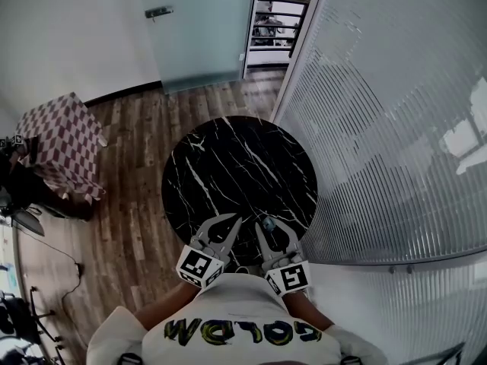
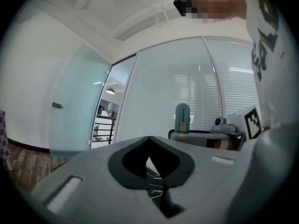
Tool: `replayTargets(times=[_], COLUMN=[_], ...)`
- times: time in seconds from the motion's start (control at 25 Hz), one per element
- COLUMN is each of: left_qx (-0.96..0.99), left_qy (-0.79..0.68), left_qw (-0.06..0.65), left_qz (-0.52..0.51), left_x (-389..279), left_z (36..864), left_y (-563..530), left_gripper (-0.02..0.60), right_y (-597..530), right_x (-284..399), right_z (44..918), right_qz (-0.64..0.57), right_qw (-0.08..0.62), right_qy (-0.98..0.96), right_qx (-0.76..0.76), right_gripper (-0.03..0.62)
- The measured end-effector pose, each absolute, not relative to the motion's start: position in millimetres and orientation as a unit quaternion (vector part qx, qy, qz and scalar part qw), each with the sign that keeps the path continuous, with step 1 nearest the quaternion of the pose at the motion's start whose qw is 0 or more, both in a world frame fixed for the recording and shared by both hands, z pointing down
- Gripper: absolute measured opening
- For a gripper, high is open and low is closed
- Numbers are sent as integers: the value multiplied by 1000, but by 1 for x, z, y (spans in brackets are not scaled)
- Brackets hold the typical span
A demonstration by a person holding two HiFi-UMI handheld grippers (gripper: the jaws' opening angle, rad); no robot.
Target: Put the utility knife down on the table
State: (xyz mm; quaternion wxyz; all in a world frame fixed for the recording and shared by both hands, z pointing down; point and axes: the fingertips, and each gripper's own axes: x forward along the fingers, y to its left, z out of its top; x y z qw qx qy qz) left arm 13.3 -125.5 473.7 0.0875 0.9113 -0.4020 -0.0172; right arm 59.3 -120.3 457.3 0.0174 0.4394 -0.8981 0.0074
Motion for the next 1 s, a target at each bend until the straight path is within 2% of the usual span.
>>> replayTargets(times=[0.36, 1.0], left_qx=[903, 892], left_qy=[-407, -402], left_qw=[129, 180], left_qz=[38, 98], left_x=[10, 17], left_z=[571, 684], left_y=[-141, -154], left_gripper=[2, 2], right_y=[-134, -138], right_x=[54, 52], right_z=[558, 702], right_qz=[29, 116], right_qw=[85, 173], right_qy=[-896, -888], right_qx=[434, 409], right_gripper=[74, 74])
